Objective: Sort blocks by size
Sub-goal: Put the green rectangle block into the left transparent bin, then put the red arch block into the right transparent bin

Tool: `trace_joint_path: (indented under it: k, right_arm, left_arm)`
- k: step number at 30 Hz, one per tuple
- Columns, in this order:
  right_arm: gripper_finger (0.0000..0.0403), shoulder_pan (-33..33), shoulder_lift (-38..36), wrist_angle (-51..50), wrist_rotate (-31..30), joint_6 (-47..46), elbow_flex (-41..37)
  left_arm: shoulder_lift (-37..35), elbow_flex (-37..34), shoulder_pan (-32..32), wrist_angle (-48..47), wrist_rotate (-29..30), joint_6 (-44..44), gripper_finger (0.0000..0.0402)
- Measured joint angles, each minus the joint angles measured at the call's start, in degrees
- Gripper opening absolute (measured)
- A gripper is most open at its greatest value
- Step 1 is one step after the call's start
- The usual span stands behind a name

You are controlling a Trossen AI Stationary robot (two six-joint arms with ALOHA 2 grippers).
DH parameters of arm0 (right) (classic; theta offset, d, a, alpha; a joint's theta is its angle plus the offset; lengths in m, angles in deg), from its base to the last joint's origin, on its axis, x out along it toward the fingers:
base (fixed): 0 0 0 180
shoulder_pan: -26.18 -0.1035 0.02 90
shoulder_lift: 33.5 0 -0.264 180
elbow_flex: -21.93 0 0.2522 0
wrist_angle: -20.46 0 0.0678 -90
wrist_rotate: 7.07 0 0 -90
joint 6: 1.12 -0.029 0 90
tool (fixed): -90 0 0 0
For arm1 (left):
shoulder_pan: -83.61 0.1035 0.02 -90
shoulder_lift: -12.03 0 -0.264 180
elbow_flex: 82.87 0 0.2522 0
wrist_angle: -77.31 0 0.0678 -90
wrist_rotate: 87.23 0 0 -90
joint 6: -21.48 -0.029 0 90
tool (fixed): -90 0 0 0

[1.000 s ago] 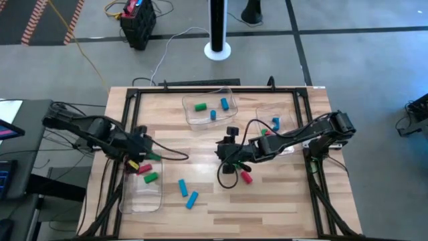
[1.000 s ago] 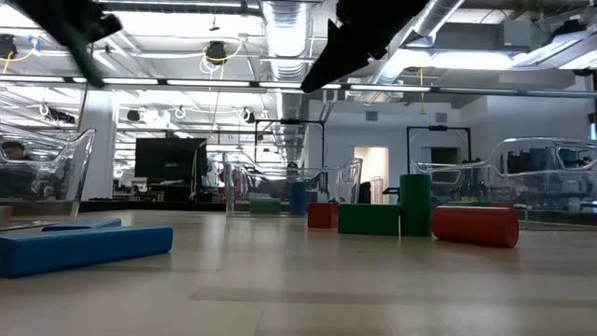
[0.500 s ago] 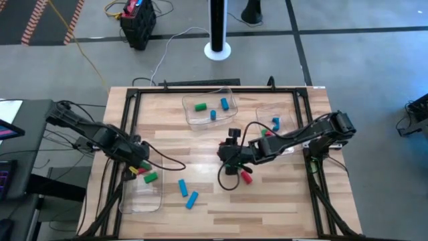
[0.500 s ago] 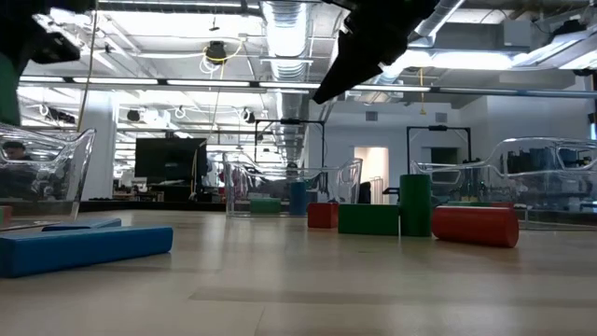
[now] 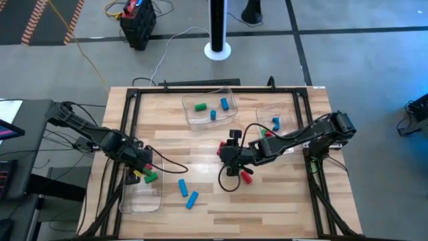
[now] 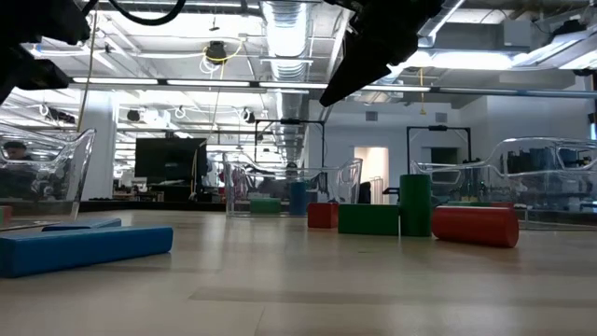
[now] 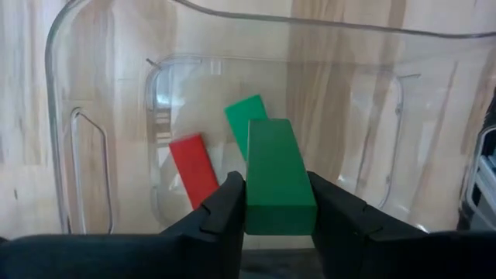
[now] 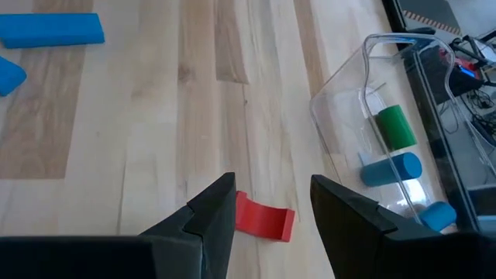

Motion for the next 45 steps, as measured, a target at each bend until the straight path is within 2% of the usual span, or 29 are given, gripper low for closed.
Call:
trace_joint_path:
  k: [4,16,26,35,45]
  right_arm:
    - [0.0195,0.0,0.0,-0.3,0.0,0.0,0.0]
    - [0.0195,-0.7,0.0,-1.3,0.0,-0.3,0.0]
    - [0.0195,-0.7,0.0,-1.4,0.0,-1.0,0.0]
    - [0.0195,-1.7,0.0,-2.9,0.1,-1.6,0.0]
    - [0.0195,-2.2,0.0,-7.9,0.6,-5.3,0.0]
  left_arm:
    - [0.0,0.0,0.0,0.3,0.1,0.4,0.0134]
    - [0.0,1.4,0.0,0.3,1.8,-1.0,0.0206]
    - [-0.1,9.2,0.0,2.3,12.2,-7.4,0.0202]
    - [0.0,9.3,0.0,15.2,12.3,-18.4,0.0201]
    - [0.0,9.3,0.0,17.5,15.3,-22.2,0.0201]
